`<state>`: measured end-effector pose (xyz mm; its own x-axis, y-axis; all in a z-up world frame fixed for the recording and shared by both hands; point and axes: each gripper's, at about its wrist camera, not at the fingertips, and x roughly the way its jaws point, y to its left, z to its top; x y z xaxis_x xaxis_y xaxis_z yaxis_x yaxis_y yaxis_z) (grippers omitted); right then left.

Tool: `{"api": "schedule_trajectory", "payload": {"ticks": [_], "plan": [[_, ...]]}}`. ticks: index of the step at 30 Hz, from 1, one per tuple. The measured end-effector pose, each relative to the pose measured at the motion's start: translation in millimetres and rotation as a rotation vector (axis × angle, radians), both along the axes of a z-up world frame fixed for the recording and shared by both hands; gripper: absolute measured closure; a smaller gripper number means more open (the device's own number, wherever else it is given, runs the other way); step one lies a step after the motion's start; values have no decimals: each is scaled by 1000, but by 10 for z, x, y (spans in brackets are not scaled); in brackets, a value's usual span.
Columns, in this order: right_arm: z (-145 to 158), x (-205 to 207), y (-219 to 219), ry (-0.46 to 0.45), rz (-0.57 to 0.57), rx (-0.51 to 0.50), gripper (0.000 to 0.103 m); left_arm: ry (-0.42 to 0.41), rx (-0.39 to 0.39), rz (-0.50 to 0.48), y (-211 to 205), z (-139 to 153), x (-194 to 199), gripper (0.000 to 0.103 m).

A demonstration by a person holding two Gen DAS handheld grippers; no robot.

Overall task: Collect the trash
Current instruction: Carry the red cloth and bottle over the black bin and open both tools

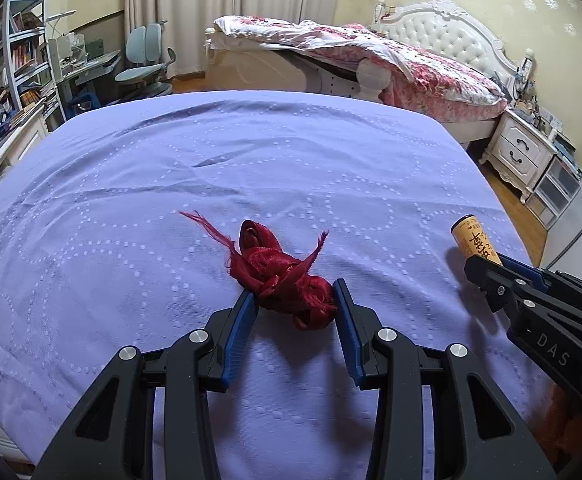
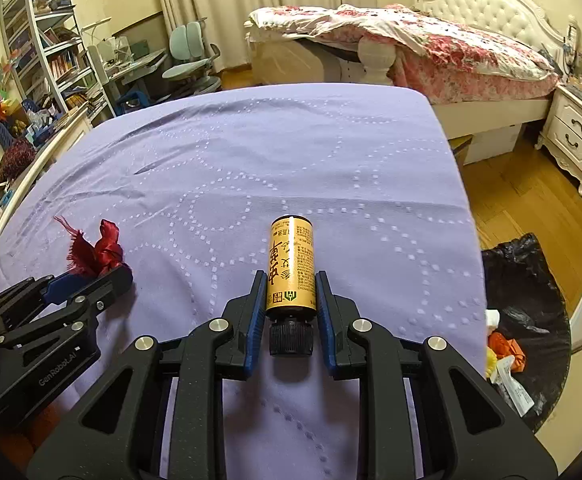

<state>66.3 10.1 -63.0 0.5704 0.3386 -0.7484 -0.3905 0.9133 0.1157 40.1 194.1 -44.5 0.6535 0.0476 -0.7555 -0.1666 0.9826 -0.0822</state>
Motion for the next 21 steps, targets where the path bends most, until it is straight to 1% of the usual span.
{"api": "schedule_trajectory", "payload": {"ticks": [8,16,21], "plan": [[121,-166,-362,-34,-52,26,80,-32,-2,-48,-330,99,-44,62],[241,-358,-781,-90,-122,28,80,-73,6,-133,-787,222,-75,62],[254,-443,-1136,-121,-196,15,80,-92,19,-195,-1110,265,-76,62]]}}
